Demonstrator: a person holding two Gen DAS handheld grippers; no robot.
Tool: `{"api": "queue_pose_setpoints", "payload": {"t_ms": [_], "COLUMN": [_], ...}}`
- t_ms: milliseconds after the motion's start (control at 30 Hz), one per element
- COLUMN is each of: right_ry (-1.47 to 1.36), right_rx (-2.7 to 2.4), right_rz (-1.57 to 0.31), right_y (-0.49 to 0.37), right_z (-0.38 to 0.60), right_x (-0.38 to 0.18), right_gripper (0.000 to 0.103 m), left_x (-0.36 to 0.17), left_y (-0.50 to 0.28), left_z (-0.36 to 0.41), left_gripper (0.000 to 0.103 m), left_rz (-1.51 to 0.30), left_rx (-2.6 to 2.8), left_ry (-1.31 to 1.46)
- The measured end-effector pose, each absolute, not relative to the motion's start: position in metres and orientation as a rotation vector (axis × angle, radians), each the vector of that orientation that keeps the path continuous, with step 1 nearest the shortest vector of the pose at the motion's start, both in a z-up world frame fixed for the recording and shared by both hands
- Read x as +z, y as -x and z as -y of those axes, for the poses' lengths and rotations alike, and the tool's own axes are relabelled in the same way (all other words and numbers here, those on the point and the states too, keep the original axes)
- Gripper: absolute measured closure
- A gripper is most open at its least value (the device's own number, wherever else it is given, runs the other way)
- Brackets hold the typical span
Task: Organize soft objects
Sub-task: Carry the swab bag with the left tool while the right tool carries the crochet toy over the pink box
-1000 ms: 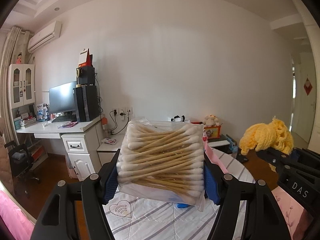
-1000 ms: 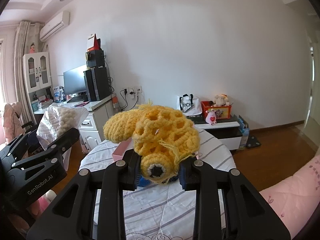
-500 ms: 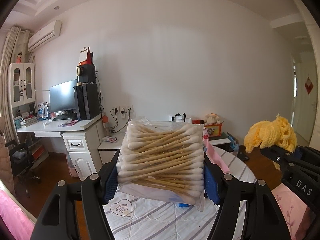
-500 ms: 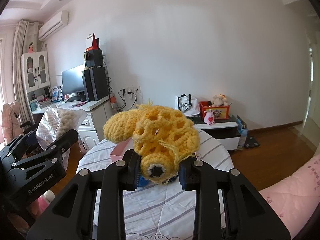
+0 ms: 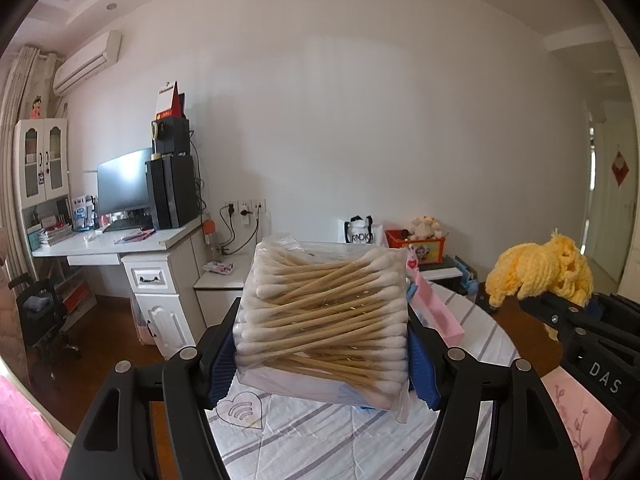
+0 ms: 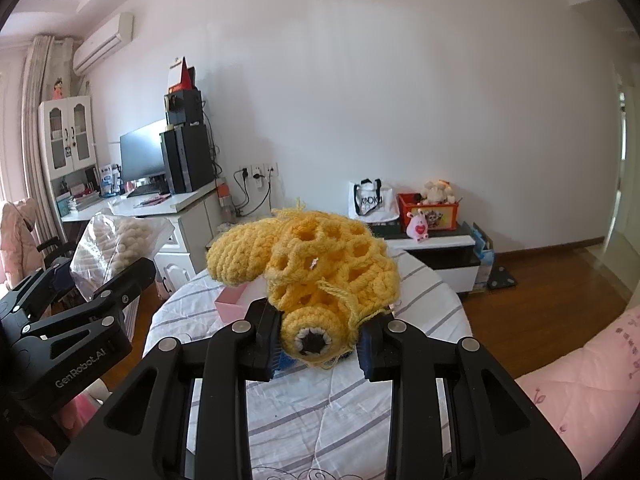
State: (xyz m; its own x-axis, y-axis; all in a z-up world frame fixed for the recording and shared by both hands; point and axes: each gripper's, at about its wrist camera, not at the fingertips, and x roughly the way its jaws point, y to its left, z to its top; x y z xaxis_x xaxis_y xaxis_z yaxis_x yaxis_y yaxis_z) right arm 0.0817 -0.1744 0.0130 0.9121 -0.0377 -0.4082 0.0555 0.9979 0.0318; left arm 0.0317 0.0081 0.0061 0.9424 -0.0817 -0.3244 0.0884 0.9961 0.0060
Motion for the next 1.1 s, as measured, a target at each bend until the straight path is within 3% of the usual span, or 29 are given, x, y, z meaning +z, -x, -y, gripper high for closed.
{"api": "queue_pose_setpoints", "payload": {"t_ms": [567, 1100], "right_ry": [-0.063, -0.101], "right_rx": [-0.048, -0.054], "right_rz": [-0.59, -0.732], "right_y": [-0.144, -0.216], "right_z": [0.179, 0.194], "right_x": [-0.03, -0.078], "right_gripper": [0.076, 0.076], "left_x": [-0.009, -0.017], "left_y": [-0.107, -0.225], "left_z": [-0.021, -0.008], "left_gripper": [0.036, 0.036], "left_rz": [-0.499, -0.664], "left_rx": [-0.072, -0.094], "left_ry": [-0.001, -0.013]}}
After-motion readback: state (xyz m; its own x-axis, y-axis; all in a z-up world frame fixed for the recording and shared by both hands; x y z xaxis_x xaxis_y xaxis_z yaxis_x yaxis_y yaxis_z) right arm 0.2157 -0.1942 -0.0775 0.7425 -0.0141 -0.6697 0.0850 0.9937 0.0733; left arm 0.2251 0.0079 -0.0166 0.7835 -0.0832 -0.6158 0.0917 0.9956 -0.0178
